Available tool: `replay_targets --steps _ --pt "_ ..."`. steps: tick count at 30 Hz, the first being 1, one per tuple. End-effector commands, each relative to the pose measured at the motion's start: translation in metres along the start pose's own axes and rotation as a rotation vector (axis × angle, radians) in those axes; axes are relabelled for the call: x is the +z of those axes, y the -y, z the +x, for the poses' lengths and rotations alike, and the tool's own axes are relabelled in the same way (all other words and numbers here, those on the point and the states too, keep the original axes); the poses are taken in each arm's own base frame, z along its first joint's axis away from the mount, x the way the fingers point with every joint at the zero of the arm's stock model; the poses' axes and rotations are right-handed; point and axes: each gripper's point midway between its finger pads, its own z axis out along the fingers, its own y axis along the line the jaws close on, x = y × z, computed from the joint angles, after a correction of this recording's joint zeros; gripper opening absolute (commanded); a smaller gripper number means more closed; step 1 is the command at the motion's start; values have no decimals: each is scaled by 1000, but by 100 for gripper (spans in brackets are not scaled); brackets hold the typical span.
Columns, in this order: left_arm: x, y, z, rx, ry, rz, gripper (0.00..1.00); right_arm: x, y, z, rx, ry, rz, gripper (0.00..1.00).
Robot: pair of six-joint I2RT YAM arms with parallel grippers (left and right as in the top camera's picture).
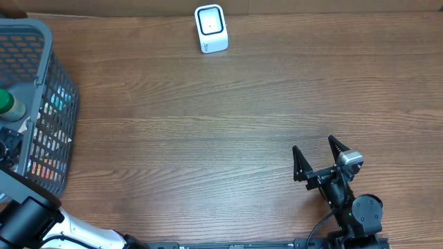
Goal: Scan the item barcode
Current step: 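Grasp the clear snack bag with the left gripper and lift it out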
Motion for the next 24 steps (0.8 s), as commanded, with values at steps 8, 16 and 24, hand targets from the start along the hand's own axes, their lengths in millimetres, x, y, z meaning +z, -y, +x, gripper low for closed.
replay_targets --steps 8,16,24 --pt "23 4 25 31 -50 21 47 0 0 1 2 5 -4 100" --pt "10 11 20 29 -57 60 35 0 0 1 2 5 -4 100" --pt "-34 16 -6 27 -12 76 12 0 0 1 2 5 -4 100"
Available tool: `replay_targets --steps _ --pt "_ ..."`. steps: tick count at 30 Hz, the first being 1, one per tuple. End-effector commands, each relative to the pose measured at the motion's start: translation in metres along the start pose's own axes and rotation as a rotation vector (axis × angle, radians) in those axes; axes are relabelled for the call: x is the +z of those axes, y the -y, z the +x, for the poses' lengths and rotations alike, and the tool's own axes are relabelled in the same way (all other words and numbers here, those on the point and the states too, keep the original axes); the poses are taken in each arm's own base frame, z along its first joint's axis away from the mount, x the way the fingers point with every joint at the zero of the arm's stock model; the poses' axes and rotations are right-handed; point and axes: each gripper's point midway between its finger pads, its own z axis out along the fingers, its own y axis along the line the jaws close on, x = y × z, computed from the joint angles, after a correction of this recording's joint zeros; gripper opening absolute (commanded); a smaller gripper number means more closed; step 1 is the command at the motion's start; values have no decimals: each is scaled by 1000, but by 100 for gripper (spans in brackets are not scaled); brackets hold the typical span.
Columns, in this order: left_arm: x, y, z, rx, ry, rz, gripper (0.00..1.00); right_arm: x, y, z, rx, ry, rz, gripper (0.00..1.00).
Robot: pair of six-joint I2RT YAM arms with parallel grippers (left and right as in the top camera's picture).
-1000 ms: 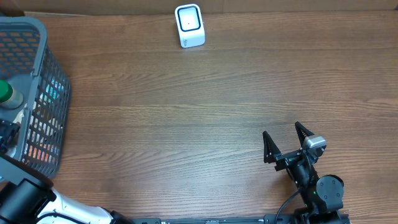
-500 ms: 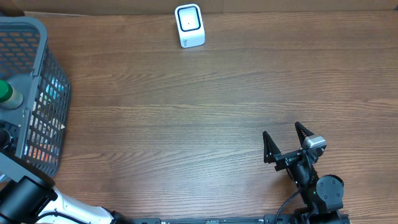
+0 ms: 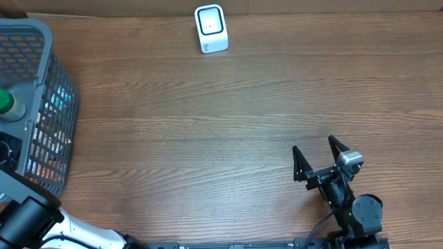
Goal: Scan the item barcode
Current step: 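Grasp the clear snack bag with the left gripper and lift it out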
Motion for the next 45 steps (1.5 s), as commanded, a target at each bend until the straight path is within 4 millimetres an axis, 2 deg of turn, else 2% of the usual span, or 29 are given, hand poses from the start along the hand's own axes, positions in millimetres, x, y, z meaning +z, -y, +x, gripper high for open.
replay_targets --steps 1,3,9,13,17,18,23,27,29,32,34,38,45 --pt "-35 15 -20 22 66 58 8 0 0 1 2 6 -5 100" --pt "-44 16 -23 22 73 60 4 0 0 1 2 6 -5 100" --pt "-61 21 -24 22 77 93 4 0 0 1 3 5 -4 100" --pt "-90 33 -30 4 107 175 4 0 0 1 2 6 -5 100" --pt "-145 46 -41 0 200 272 4 0 0 1 2 6 -5 100" --pt "-184 48 -47 -18 279 312 4 0 0 1 2 6 -5 100" --pt "-281 46 -48 -61 485 415 4 0 0 1 2 5 -4 100" --pt "-346 49 -31 -109 582 548 4 0 0 1 3 5 -4 100" --pt "-382 60 -8 -89 592 687 4 0 0 1 2 6 -5 100" --pt "-408 78 20 -6 563 827 4 0 0 1 2 6 -5 100" --pt "-416 91 41 45 523 882 4 0 0 1 3 5 -4 100" --pt "-409 117 85 180 410 892 4 0 0 1 2 6 -5 100" --pt "-357 158 150 347 220 749 4 0 0 1 3 5 -4 100"
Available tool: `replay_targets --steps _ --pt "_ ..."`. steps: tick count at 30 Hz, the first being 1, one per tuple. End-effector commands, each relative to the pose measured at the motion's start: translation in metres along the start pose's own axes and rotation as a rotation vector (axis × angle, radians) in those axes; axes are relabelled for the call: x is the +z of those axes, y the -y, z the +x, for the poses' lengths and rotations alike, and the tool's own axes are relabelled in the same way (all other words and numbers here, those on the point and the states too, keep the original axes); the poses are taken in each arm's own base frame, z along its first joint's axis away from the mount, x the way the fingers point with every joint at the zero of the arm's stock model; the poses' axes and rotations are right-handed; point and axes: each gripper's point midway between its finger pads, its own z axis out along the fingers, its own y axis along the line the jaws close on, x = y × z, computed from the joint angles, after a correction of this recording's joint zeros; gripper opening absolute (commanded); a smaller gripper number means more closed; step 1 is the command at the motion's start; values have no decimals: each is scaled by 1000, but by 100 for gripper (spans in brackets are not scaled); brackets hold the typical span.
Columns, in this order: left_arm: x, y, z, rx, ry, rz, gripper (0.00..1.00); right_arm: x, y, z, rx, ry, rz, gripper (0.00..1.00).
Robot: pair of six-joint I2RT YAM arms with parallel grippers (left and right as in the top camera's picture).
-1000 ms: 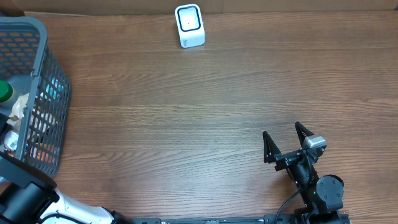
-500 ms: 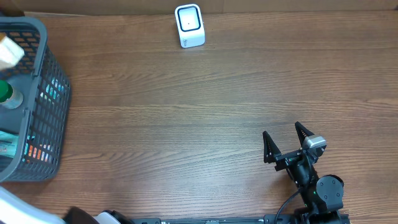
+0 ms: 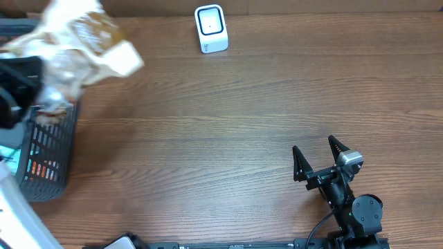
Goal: Scan the item barcode
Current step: 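Grasp the clear snack bag with the left gripper and lift it out, then carry the snack bag to table centre and release it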
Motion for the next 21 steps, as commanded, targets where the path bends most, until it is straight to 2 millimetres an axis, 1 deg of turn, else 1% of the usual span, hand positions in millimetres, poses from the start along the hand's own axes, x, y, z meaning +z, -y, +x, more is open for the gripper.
replay_targets --steps 1,5,11,15,18,21 --pt "31 -1 32 60 -98 -80 4 0 0 1 3 5 -4 100" --pt "61 -15 68 -12 -165 -215 4 0 0 1 3 5 -4 100" --pt "100 -27 129 -209 -267 -356 4 0 0 1 3 5 -4 100" --pt "128 -34 179 -385 -335 -448 4 0 0 1 2 5 -4 100" --pt "145 -43 218 -526 -372 -558 4 0 0 1 3 5 -4 100" --pt "161 -47 251 -569 -401 -639 4 0 0 1 3 5 -4 100"
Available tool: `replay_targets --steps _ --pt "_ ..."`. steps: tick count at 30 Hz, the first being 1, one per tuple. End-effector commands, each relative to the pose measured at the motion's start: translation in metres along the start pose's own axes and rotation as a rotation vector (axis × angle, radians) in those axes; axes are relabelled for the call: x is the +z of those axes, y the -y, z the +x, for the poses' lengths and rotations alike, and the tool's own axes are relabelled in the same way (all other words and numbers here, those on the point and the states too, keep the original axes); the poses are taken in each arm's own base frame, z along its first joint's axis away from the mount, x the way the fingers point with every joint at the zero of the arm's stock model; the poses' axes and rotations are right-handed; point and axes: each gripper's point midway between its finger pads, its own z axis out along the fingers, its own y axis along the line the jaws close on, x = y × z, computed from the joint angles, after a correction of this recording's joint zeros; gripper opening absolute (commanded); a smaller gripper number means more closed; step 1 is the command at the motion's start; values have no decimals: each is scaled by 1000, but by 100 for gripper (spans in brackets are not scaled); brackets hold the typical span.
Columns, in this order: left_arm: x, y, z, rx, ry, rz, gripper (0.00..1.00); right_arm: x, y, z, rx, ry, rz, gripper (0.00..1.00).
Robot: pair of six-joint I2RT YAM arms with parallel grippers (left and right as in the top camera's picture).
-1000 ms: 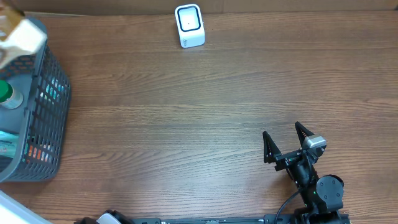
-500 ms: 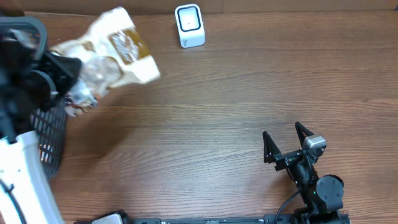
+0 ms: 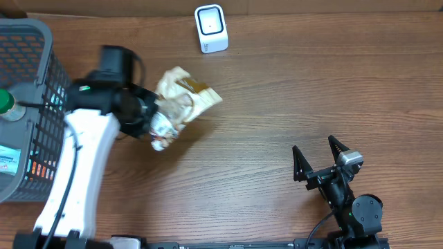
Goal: Scan the item barcode
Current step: 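Carry the snack bag to table centre and release it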
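A crinkly clear-and-tan snack bag [image 3: 183, 100] hangs over the table left of centre, with my left gripper [image 3: 151, 116] shut on its left end. The fingers are mostly hidden by the bag. The white barcode scanner [image 3: 211, 28] stands at the table's far edge, up and to the right of the bag, its dark window facing up. At the front right, my right gripper [image 3: 315, 155] rests open with nothing between its fingers. No barcode shows on the bag from above.
A grey mesh basket [image 3: 50, 43] stands at the left edge with a green-capped bottle [image 3: 5, 104] and other packages inside. The left arm's white link [image 3: 76, 173] stretches from the front edge toward the bag.
The left gripper and the snack bag were high over the basket's right rim. Now they are to the right of the basket and lower, over the table and nearer the scanner. The right arm has not moved.
At first the left arm was down at the basket's left side, with no bag in sight. By the third moment it held the snack bag above the basket. The bag now hangs over the table between basket and scanner, and the right gripper has stayed open throughout.
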Motion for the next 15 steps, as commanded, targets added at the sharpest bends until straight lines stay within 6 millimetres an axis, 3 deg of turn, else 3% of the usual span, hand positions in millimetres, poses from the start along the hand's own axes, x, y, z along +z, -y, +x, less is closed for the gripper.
replay_targets --steps 1,7,10,15 --pt "34 -4 23 -206 -14 -92 4 0 0 1 3 5 -5 100" --pt "82 12 54 -116 -40 -137 4 0 0 1 3 5 -5 100" --pt "96 23 64 -34 -39 -116 6 0 0 1 2 5 -5 100" --pt "95 32 65 101 -25 -79 34 0 0 1 3 5 -5 100"
